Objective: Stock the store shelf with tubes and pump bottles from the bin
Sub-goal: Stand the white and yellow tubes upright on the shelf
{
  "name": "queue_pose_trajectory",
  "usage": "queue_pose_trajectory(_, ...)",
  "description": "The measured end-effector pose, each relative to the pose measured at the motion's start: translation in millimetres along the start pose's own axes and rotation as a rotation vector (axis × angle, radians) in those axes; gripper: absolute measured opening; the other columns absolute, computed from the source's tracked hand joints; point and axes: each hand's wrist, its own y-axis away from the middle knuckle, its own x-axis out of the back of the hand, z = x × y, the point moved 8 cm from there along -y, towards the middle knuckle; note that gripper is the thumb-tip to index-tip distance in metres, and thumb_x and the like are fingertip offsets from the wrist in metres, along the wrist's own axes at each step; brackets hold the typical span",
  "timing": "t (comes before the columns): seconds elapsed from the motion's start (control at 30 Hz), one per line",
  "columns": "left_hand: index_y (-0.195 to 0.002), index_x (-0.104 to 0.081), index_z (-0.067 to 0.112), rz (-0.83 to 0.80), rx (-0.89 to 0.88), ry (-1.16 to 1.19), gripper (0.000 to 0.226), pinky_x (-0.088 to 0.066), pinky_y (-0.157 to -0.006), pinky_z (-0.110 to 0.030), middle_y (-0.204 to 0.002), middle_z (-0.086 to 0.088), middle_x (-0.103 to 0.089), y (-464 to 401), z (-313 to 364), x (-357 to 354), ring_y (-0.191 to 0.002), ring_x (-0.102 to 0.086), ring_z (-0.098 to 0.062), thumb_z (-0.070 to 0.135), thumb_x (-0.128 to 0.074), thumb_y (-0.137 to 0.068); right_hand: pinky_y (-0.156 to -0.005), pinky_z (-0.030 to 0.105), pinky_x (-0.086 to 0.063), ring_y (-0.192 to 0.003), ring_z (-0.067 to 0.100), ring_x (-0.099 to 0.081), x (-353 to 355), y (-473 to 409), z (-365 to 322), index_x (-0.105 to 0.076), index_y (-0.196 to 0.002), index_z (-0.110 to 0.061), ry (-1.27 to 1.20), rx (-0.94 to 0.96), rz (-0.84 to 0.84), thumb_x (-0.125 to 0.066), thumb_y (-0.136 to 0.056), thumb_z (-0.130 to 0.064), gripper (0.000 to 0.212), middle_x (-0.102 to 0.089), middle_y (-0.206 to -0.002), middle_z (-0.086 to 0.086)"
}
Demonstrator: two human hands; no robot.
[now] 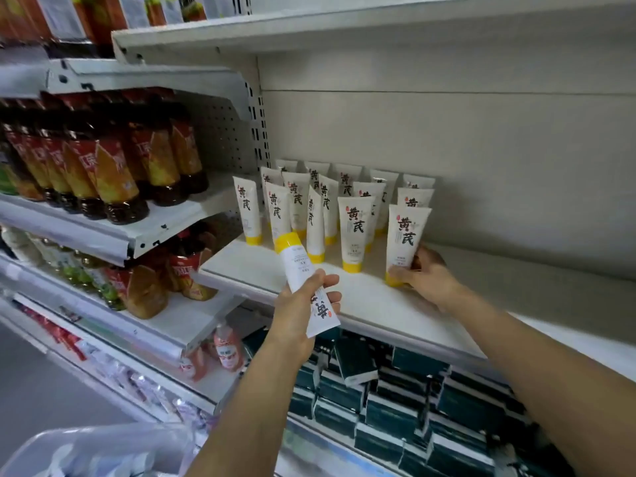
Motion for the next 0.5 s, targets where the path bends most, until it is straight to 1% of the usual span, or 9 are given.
queue_pose_trajectory(0.07, -0.110, -0.056, 0.012, 0.004, -0.004, 0.001, 0.017, -0.057, -0.072, -0.034, -0.091, -0.008, -0.074, 0, -1, -2, -0.071, -0.063, -0.022, 0.017, -0.060, -0.094, -0.085, 0.028, -0.051, -0.096, 0.017, -0.064, 2, -3, -2, -0.055, -0.121, -0.020, 0.026, 0.018, -0.019, -0.073, -0.080, -0.003, 0.048, -0.066, -0.110, 0.001)
queue_pose_trajectory(0.1, -0.110, -0.056, 0.012, 0.005, -0.002, 0.005, 0.017, -0.057, -0.071, -0.034, -0.091, -0.009, -0.074, -1, -2, -4, -0.070, -0.063, -0.021, 0.017, -0.060, -0.094, -0.083, 0.025, -0.049, -0.096, 0.015, -0.063, 3, -5, -3, -0.055, -0.119, -0.023, 0.033, 0.018, -0.032, -0.073, -0.079, -0.003, 0.048, -0.066, -0.109, -0.002)
queue_pose_trajectory(0.17, -0.110, -0.056, 0.010, 0.006, 0.009, 0.015, 0.018, -0.056, -0.072, -0.035, -0.091, -0.010, -0.073, 0, -5, -7, -0.068, -0.062, -0.021, 0.016, -0.060, -0.094, -0.087, 0.026, -0.046, -0.100, 0.016, -0.062, 5, -9, -1, -0.055, -0.120, -0.025, 0.036, 0.000, -0.044, -0.073, -0.078, -0.002, 0.051, -0.065, -0.110, -0.004)
queue_pose_trajectory(0.33, -0.114, -0.054, 0.012, 0.006, 0.008, -0.006, 0.021, -0.056, -0.079, -0.040, -0.095, -0.012, -0.073, 0, -10, -13, -0.073, -0.064, -0.024, 0.018, -0.059, -0.095, -0.094, 0.030, -0.046, -0.105, 0.017, -0.062, 5, -13, 4, -0.054, -0.124, -0.019, 0.062, -0.024, -0.068, -0.073, -0.077, -0.002, 0.053, -0.066, -0.116, -0.001)
queue_pose_trajectory(0.43, -0.113, -0.054, 0.016, 0.005, 0.012, -0.011, 0.019, -0.057, -0.078, -0.039, -0.095, -0.011, -0.074, 1, -11, -16, -0.069, -0.067, -0.022, 0.023, -0.057, -0.096, -0.088, 0.025, -0.044, -0.104, 0.015, -0.060, 5, -9, 1, -0.052, -0.127, -0.019, 0.055, -0.016, -0.078, -0.071, -0.079, -0.001, 0.054, -0.063, -0.114, -0.003)
queue_pose_trajectory(0.5, -0.112, -0.053, 0.017, 0.001, 0.023, -0.001, 0.019, -0.058, -0.071, -0.037, -0.096, -0.012, -0.074, 2, -13, -19, -0.067, -0.068, -0.022, 0.029, -0.055, -0.097, -0.083, 0.022, -0.043, -0.100, 0.013, -0.059, 6, -6, -1, -0.051, -0.126, -0.018, 0.072, -0.006, -0.074, -0.072, -0.078, -0.001, 0.055, -0.062, -0.110, -0.005)
